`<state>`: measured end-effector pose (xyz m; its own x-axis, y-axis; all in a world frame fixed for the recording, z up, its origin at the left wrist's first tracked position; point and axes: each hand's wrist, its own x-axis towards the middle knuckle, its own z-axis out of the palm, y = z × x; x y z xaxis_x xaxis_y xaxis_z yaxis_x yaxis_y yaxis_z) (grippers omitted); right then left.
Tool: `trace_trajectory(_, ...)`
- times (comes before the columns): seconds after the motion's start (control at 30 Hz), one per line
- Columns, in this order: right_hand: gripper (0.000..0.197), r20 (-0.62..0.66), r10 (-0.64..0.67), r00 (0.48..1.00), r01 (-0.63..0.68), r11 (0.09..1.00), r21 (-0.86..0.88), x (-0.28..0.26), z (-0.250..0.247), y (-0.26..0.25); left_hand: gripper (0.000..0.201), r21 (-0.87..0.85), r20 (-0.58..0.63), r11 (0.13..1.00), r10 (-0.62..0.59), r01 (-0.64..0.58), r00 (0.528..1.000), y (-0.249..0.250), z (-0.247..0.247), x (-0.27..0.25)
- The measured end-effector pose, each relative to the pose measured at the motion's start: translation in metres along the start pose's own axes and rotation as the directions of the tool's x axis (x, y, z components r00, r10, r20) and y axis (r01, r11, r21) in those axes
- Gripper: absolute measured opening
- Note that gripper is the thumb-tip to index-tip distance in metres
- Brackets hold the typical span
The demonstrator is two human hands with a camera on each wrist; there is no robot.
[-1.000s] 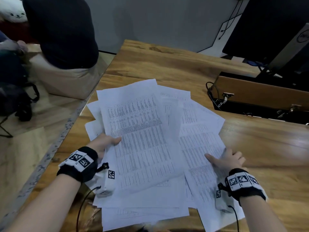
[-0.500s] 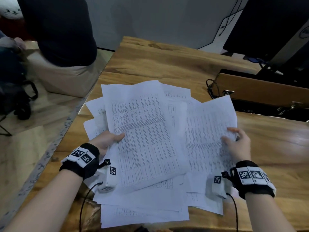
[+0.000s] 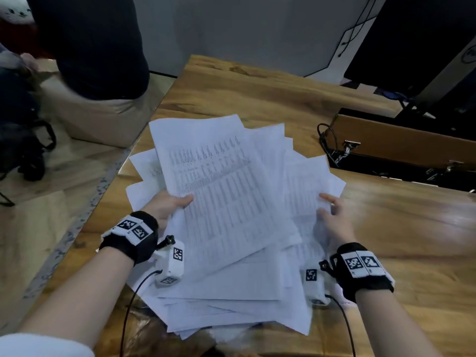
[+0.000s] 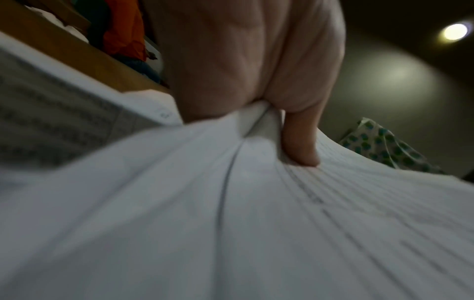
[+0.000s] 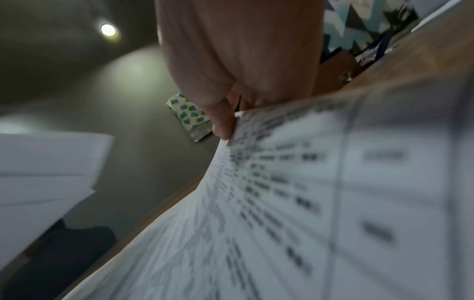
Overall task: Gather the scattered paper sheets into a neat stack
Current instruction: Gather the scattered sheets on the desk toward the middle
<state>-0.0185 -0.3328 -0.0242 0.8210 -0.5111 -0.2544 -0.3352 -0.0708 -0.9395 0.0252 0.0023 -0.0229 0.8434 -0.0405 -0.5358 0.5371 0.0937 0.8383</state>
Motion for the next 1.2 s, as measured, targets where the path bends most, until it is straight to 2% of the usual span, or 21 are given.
trace_trajectory(0.13, 0.049, 0.168, 0.051, 0.985, -0.017, 0.981, -0.196, 0.000, 0.007, -0.002, 0.049, 0.154, -0.010, 0.988, -0.012, 0.014, 1.000, -0.020, 0.015, 0.006)
trace_trajectory(0.2, 0.056, 0.174, 0.132, 0.976, -0.071, 0.946, -0.317, 0.003, 0.006, -0.001, 0.056, 0.233, -0.007, 0.972, 0.000, 0.002, 1.000, -0.025, 0.020, 0.007)
trace_trajectory(0.3, 0.038, 0.186, 0.247, 0.951, -0.103, 0.820, -0.563, 0.006, 0.003, 0.003, 0.057, 0.229, -0.017, 0.973, 0.042, -0.037, 0.999, -0.027, 0.026, 0.008)
trace_trajectory(0.37, 0.022, 0.192, 0.303, 0.933, -0.125, 0.777, -0.617, 0.004, -0.003, 0.002, 0.058, 0.218, -0.100, 0.974, 0.082, -0.058, 0.992, -0.030, 0.023, 0.011)
trace_trajectory(0.47, 0.010, 0.189, 0.353, 0.916, -0.229, 0.850, -0.474, 0.001, -0.018, 0.001, 0.060, 0.234, -0.169, 0.971, 0.085, -0.044, 0.982, -0.033, 0.013, 0.021)
trace_trajectory(0.53, 0.011, 0.135, 0.285, 0.949, -0.212, 0.895, -0.393, -0.005, -0.019, 0.004, 0.054, 0.253, -0.145, 0.968, 0.046, -0.008, 0.988, -0.030, 0.016, 0.021)
trace_trajectory(0.63, 0.010, 0.133, 0.244, 0.961, -0.171, 0.896, -0.409, -0.015, -0.001, 0.015, 0.047, 0.350, -0.081, 0.937, 0.021, 0.008, 0.997, -0.025, 0.037, 0.008)
trace_trajectory(0.73, 0.026, 0.157, 0.282, 0.946, -0.213, 0.911, -0.353, -0.025, 0.018, 0.019, 0.048, 0.334, -0.033, 0.942, 0.034, -0.021, 0.999, -0.030, 0.047, 0.001)
trace_trajectory(0.8, 0.029, 0.179, 0.334, 0.925, -0.294, 0.931, -0.218, -0.028, 0.023, 0.015, 0.051, 0.255, -0.024, 0.967, 0.025, -0.018, 0.999, -0.032, 0.045, 0.001)
trace_trajectory(0.87, 0.048, 0.209, 0.359, 0.910, -0.342, 0.933, -0.113, -0.028, 0.022, 0.009, 0.050, 0.173, 0.028, 0.984, 0.025, -0.030, 0.999, -0.031, 0.043, 0.001)
trace_trajectory(0.93, 0.066, 0.241, 0.343, 0.908, -0.311, 0.937, -0.161, -0.025, 0.024, 0.006, 0.052, 0.151, 0.104, 0.988, 0.022, -0.038, 0.994, -0.030, 0.046, 0.001)
trace_trajectory(0.97, 0.068, 0.265, 0.322, 0.909, -0.269, 0.938, -0.217, -0.026, 0.027, 0.005, 0.055, 0.155, 0.135, 0.987, 0.025, -0.047, 0.990, -0.029, 0.048, 0.003)
trace_trajectory(1.03, 0.046, 0.315, 0.234, 0.920, -0.143, 0.947, -0.286, -0.032, 0.034, -0.001, 0.057, 0.181, 0.177, 0.982, 0.026, -0.058, 0.984, -0.025, 0.053, 0.004)
trace_trajectory(1.1, 0.024, 0.290, 0.175, 0.941, -0.104, 0.964, -0.243, -0.032, 0.036, -0.001, 0.054, 0.169, 0.161, 0.983, 0.041, -0.069, 0.986, -0.019, 0.055, 0.003)
trace_trajectory(1.17, 0.019, 0.223, 0.147, 0.964, -0.115, 0.982, -0.151, -0.027, 0.032, -0.005, 0.050, 0.103, 0.071, 0.993, 0.054, -0.061, 0.996, -0.016, 0.050, 0.004)
trace_trajectory(1.2, 0.019, 0.178, 0.137, 0.974, -0.114, 0.984, -0.135, -0.023, 0.029, -0.007, 0.049, 0.142, 0.001, 0.987, 0.075, -0.074, 0.997, -0.014, 0.044, 0.004)
